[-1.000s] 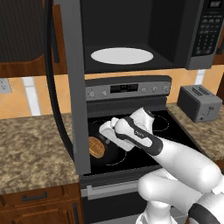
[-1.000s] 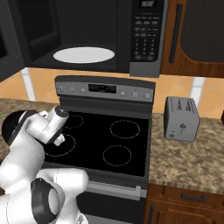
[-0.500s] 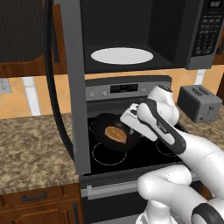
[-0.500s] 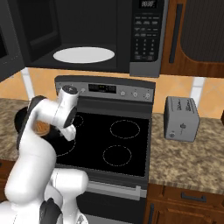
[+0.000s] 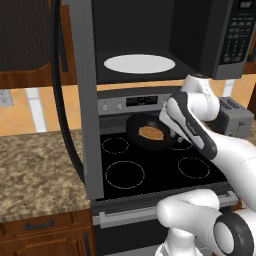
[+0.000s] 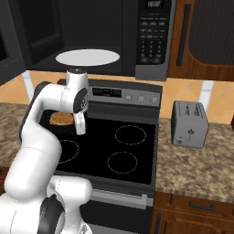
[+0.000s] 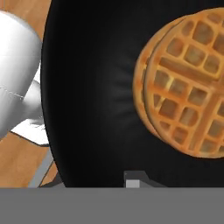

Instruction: Open the microwave, place the bowl with waffle inside the microwave, then close the microwave door and turn it on.

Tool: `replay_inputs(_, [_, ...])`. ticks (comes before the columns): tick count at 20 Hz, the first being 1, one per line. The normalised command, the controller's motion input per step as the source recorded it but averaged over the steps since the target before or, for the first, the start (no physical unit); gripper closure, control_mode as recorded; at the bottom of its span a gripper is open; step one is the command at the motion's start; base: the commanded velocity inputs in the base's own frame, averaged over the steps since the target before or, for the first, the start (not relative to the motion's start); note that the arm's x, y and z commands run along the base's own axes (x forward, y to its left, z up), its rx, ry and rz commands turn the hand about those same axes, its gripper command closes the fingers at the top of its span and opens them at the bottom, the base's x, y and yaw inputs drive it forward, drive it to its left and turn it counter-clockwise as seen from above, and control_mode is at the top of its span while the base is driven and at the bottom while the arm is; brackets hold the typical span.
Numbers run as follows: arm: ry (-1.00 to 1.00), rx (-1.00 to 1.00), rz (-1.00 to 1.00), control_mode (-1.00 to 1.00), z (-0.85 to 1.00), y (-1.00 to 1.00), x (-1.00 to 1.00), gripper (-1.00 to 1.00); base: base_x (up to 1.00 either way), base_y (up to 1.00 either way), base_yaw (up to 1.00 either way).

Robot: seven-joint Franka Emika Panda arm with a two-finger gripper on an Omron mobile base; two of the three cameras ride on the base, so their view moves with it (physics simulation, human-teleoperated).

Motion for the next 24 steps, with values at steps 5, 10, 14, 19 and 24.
replay_inputs(5, [-0.19,0.0,-0.4,-1.0,0.0,-0.57,-0.91,1.0,0.0,0.0,0.0])
replay_inputs(10, [-0.18,0.0,-0.32,-1.0,0.27,-0.53,-1.0,1.0,0.0,0.0,0.0])
replay_inputs(14, [-0.06,-0.01,-0.26,-1.0,0.94,-0.31,-0.98,1.0,0.0,0.0,0.0])
replay_inputs(19, [0.0,-0.05,-0.14,-1.0,1.0,0.03,-0.83,1.0,0.0,0.0,0.0])
replay_inputs(24, [-0.27,-0.02,0.0,-1.0,1.0,0.23,-0.34,1.0,0.0,0.0,0.0])
